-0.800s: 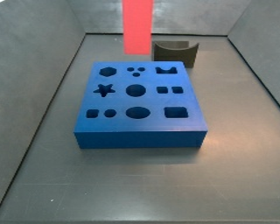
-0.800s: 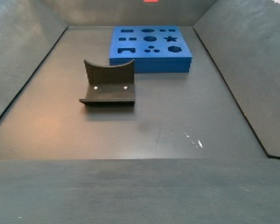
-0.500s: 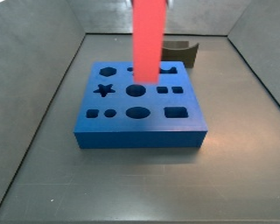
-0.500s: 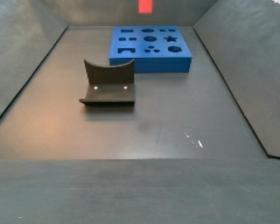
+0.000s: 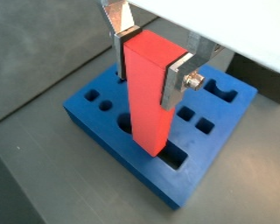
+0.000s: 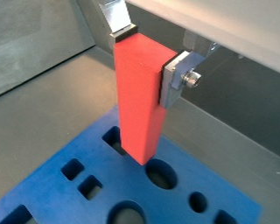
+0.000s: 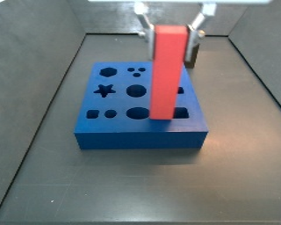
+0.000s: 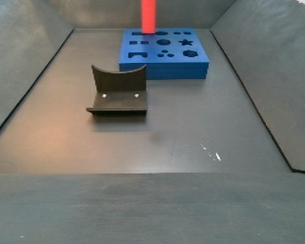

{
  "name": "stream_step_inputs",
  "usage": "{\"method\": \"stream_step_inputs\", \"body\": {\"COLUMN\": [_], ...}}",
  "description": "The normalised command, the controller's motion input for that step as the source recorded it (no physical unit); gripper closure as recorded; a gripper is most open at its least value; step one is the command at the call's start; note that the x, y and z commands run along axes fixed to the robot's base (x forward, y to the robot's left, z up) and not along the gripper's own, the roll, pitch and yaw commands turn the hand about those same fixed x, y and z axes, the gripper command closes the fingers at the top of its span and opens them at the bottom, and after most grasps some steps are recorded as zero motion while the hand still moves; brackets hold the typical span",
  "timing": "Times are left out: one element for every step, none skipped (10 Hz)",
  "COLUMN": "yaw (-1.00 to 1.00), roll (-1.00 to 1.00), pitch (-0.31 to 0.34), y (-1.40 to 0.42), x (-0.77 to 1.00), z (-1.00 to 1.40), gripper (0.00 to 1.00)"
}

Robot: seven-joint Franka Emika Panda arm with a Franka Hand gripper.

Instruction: Insert the rectangle object.

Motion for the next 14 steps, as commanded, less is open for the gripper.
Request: {"method": "stream_step_inputs", "body": {"yaw": [0.02, 0.06, 0.16, 0.20, 0.22, 0.20, 0.10, 0.00, 0.00, 0.00, -0.15, -0.02, 0.00, 0.04], "roll": [0.23, 0.23, 0.25, 0.23, 0.22, 0.18, 0.16, 0.14, 0.13, 0.08, 0.04, 0.07, 0.01, 0.18], "pitch": [0.120, 0.149, 0.150, 0.141, 0.147, 0.131, 0.114, 0.101, 0.124, 0.099, 0.051, 0.036, 0.000, 0.000], "y": [0.00, 0.00, -0.01, 0.00, 0.00, 0.00, -0.11, -0.17, -0.13, -0.12, -0.08, -0.02, 0.00, 0.09], "x": [1.00, 1.00, 0.96, 0.91, 0.90, 0.92, 0.99, 1.00, 1.00, 1.00, 0.90, 0.47, 0.00, 0.07], "z": [-0.30, -0.31, -0.36, -0.40, -0.42, -0.47, -0.53, -0.56, -0.50, -0.46, -0.46, -0.15, 0.00, -0.18], "gripper": [1.00, 1.00, 1.00, 1.00, 1.00, 1.00, 1.00, 1.00, 1.00, 1.00, 1.00, 1.00, 1.00, 1.00]}}
